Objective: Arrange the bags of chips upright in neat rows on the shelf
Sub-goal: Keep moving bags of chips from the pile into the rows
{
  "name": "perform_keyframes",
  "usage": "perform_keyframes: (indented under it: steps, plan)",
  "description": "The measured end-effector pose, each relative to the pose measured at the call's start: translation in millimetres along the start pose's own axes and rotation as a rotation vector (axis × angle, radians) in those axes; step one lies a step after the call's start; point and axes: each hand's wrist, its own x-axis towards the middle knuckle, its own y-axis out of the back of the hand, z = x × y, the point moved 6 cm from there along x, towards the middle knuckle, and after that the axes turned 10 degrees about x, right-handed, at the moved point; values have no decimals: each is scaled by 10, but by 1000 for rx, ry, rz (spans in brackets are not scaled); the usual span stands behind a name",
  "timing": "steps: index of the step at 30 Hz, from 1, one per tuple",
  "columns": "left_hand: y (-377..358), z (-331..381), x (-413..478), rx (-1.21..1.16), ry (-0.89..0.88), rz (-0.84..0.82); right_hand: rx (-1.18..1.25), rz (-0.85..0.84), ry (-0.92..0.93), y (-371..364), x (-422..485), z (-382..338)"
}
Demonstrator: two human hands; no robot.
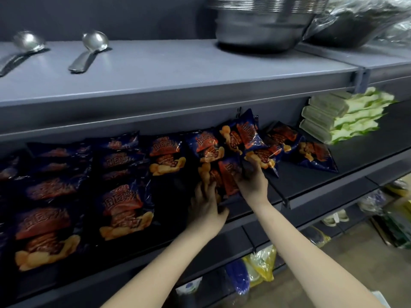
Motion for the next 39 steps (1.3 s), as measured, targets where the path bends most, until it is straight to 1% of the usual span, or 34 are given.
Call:
perform_keyframes:
  steps: [2, 4, 7, 11, 14, 15, 17, 19, 23, 25, 28, 29, 31, 34, 39]
  plan:
    - [116, -77, -16, 51, 20, 60, -23, -65, 74, -119, 41, -158]
    - [222, -145, -58, 101, 13, 120, -28, -188, 125, -299, 109, -288]
    - [284, -275, -131, 134, 7, 146, -201, -354, 214, -659, 266, -444]
    - [152, -428, -261, 88, 5, 76, -525, -466, 303, -1101, 374, -699]
    - [-88, -531, -364, 118, -45, -92, -692, -492, 431, -1383, 330, -952]
    - [-147, -565, -381, 145, -79, -115, -727, -511, 477, -1483, 321, -1000]
    - [-179, -596, -402, 205, -165, -62, -742, -561, 541, -1671, 313, -1020]
    - [-176, -600, -412, 220, -205, -11, -695, -592, 566, -1817, 306, -1010]
    - [-195, -604, -394, 258, -207, -25, -581, -578, 648, -1982, 296, -981]
    - [-242, -648, -393, 334, -194, -31, -518, -589, 680, -1998, 278, -955]
    - [-302, -652, -388, 371, -194, 5, -490, -558, 725, -1942, 268, -886]
    - [-299, -642, -391, 379, -198, 31, -492, -544, 738, -1912, 257, -867]
    - [-275, -625, -395, 414, -195, 78, -529, -584, 718, -1886, 201, -800]
    - [-284, -627, -394, 446, -184, 90, -632, -688, 695, -1898, 109, -665]
    - [-265, -616, -420, 442, -174, 106, -731, -750, 697, -1892, 97, -593]
